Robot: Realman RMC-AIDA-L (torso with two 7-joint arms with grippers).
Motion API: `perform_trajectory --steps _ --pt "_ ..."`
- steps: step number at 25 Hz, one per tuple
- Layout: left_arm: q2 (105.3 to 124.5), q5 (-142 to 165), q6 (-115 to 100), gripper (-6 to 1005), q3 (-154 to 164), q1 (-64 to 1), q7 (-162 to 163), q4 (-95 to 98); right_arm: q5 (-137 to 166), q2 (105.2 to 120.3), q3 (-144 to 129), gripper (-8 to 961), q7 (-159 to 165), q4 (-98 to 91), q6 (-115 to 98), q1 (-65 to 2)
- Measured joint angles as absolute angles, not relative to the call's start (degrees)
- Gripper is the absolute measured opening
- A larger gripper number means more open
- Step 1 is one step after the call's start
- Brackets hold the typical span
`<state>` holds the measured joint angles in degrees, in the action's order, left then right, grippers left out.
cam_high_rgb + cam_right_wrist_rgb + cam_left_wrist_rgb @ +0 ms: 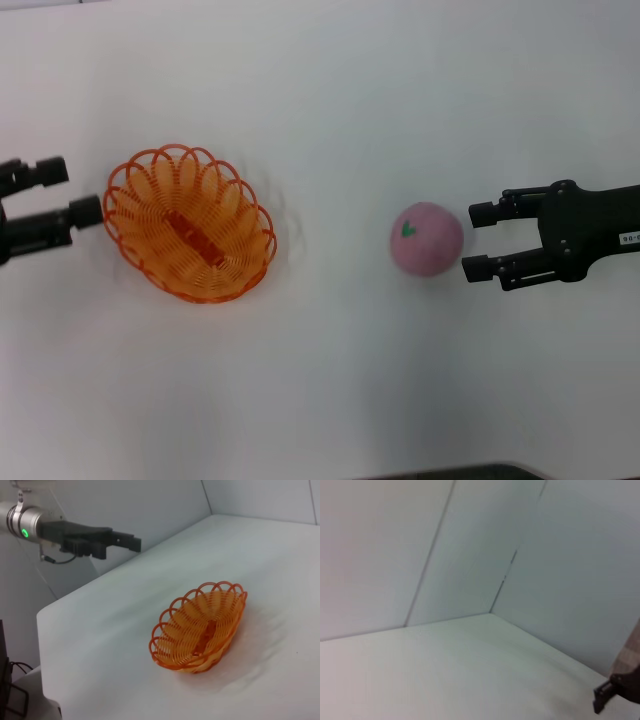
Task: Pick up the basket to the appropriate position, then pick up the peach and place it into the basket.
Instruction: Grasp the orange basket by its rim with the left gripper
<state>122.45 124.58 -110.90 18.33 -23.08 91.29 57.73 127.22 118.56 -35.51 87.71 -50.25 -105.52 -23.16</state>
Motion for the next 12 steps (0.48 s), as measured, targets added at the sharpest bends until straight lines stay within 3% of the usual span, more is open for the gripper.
perform_trajectory --steps 12 --pt "122.46 125.95 -101.74 850 28.98 -26.81 102.45 64.04 127.27 118.56 -35.42 857 87.71 -50.08 -105.38 -23.47"
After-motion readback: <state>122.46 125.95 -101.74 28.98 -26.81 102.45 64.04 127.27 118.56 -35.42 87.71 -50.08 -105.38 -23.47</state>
